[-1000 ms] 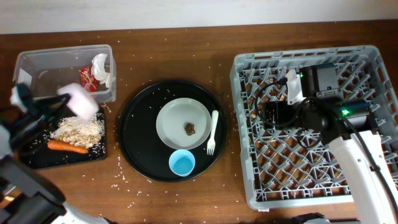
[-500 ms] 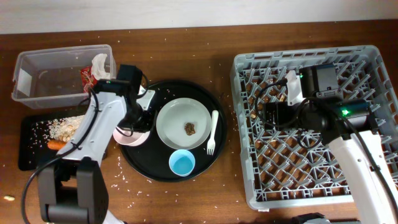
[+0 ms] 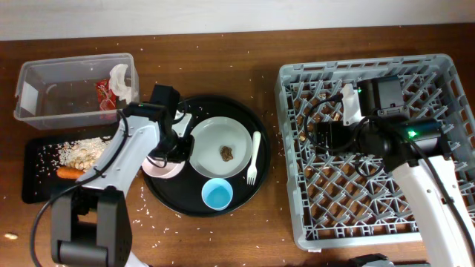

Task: Sort waste into correct bins and load items into the dishwasher rack
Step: 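Set the emptied pink bowl back on the black round tray, then grasp the pink bowl with the right gripper and lift it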

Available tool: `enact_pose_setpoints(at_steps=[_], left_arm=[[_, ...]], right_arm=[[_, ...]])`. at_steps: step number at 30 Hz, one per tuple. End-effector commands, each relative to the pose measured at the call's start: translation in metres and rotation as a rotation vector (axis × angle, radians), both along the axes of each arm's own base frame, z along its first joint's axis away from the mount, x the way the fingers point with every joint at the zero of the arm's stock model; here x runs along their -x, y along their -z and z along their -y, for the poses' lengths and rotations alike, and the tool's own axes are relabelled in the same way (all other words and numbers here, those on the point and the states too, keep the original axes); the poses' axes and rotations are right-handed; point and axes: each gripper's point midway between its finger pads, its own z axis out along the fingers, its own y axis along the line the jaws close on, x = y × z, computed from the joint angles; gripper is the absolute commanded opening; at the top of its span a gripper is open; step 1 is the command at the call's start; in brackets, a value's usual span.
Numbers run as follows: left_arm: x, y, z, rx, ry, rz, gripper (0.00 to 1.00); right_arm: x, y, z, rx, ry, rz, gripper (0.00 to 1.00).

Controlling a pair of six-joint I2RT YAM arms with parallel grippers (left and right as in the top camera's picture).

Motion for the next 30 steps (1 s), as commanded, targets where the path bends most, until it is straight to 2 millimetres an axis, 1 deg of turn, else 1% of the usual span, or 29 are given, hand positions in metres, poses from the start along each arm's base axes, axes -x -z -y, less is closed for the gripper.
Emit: enact_pose_setpoints(at_steps=[1,3,4,5,9,10,12,13,14,16,18,19,20,21,22,23,24,25,26,27,28,29,30], left_arm=[[-0.006,-0.003,0.005,0.019,0.001,0.035,0.01],[-0.007,-0.003,0.005,0.02,0.001,0.039,0.18],[-0.006,-0.003,0.005,0.02,0.001,0.039,0.31],[-0.006,-0.003,0.005,0.02,0.001,0.038,0.36],[-0.01,-0.007,0.006,0.023,0.0,0.051,0.4],[-0.017,-0.015,0.008,0.028,0.001,0.073,0.43],[-0.027,-0.031,0.01,0.034,0.001,0.104,0.46],[-0.036,-0.046,0.011,0.039,0.001,0.133,0.51],[-0.041,-0.055,0.012,0.042,0.002,0.149,0.55],[-0.057,-0.084,0.016,0.056,0.002,0.212,0.72],[-0.063,-0.102,0.017,0.058,0.03,0.249,0.74],[-0.065,-0.104,0.017,0.054,0.06,0.26,0.74],[-0.067,-0.102,0.016,0.04,0.086,0.268,0.73],[-0.068,-0.1,0.016,0.038,0.085,0.262,0.68],[-0.068,-0.097,0.016,0.037,0.085,0.258,0.65],[-0.07,-0.096,0.016,0.038,0.084,0.258,0.64],[-0.075,-0.098,0.016,0.045,0.056,0.276,0.64],[-0.084,-0.106,0.012,0.059,-0.008,0.305,0.65],[-0.099,-0.127,0.001,0.1,-0.117,0.353,0.67],[-0.11,-0.146,-0.008,0.139,-0.151,0.397,0.68],[-0.121,-0.169,-0.023,0.166,-0.185,0.452,0.7],[-0.129,-0.186,-0.038,0.163,-0.218,0.498,0.73],[-0.133,-0.197,-0.05,0.161,-0.242,0.528,0.78]], right_arm=[[-0.002,-0.003,0.0,-0.009,0.008,0.006,0.99],[-0.002,-0.003,0.0,-0.009,0.008,0.007,0.99],[-0.003,-0.003,0.0,-0.01,0.008,0.01,0.99],[-0.004,-0.004,0.0,-0.011,0.008,0.016,0.99],[-0.007,-0.005,-0.001,-0.013,0.008,0.027,0.98],[-0.007,-0.005,-0.001,-0.013,0.008,0.027,0.99],[-0.007,-0.005,-0.001,-0.013,0.008,0.027,0.98],[-0.006,-0.006,-0.003,-0.027,0.0,0.026,0.98],[-0.006,-0.006,-0.005,-0.035,-0.003,0.025,0.99],[-0.007,-0.008,-0.011,-0.064,-0.018,0.033,0.98],[-0.009,-0.009,-0.011,-0.065,-0.019,0.04,0.99],[-0.009,-0.009,-0.011,-0.065,-0.019,0.04,0.99],[-0.009,-0.009,-0.011,-0.065,-0.019,0.041,0.98],[-0.01,-0.009,-0.011,-0.066,-0.02,0.044,0.99],[-0.01,-0.01,-0.011,-0.066,-0.02,0.047,0.99],[-0.012,-0.012,-0.016,-0.091,-0.033,0.054,0.99],[-0.014,-0.016,-0.027,-0.148,-0.064,0.067,0.99],[-0.017,-0.021,-0.04,-0.205,-0.103,0.084,0.99],[-0.025,-0.025,-0.058,-0.264,-0.114,0.099,0.99],[-0.03,-0.025,-0.071,-0.283,-0.12,0.104,0.99],[-0.035,-0.023,-0.092,-0.302,-0.153,0.115,1.0],[-0.039,-0.021,-0.112,-0.32,-0.179,0.12,1.0],[-0.044,-0.017,-0.135,-0.337,-0.203,0.122,0.97]])
